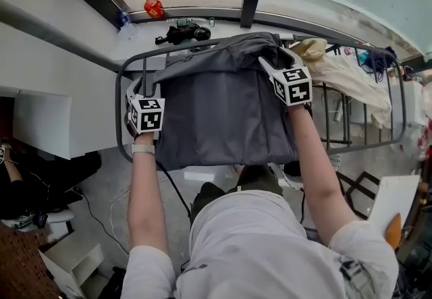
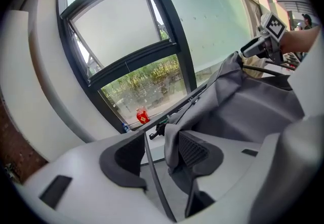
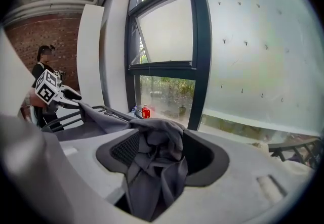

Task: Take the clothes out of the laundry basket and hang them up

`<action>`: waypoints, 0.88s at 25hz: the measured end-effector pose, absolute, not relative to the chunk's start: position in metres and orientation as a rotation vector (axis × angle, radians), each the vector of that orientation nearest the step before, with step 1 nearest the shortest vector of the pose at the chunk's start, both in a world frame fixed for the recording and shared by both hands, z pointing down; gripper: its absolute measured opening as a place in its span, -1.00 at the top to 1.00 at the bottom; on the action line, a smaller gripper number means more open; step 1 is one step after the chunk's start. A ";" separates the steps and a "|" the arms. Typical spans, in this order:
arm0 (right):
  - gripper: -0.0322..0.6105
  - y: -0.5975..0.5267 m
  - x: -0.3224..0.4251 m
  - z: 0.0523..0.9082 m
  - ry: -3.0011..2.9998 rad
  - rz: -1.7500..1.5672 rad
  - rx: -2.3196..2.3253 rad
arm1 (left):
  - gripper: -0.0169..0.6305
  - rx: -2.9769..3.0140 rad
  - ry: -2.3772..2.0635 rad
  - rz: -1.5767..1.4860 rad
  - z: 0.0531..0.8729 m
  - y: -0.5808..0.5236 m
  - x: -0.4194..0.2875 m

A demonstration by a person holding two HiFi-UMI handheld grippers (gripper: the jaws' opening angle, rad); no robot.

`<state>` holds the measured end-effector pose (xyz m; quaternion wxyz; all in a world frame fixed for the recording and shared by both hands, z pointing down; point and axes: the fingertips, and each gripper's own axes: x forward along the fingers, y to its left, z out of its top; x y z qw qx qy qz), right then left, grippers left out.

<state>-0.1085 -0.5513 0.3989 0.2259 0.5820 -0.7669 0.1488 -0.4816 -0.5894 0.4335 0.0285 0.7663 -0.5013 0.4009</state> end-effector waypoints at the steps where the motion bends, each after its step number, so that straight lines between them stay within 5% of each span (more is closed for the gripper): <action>1: 0.12 -0.545 -0.112 0.395 -2.117 0.405 1.612 | 0.35 2.371 -1.543 1.229 0.431 -0.584 -0.485; 22: 0.15 -0.353 -0.276 0.312 -2.414 0.290 1.632 | 0.35 2.599 -1.494 0.632 0.331 -0.403 -0.548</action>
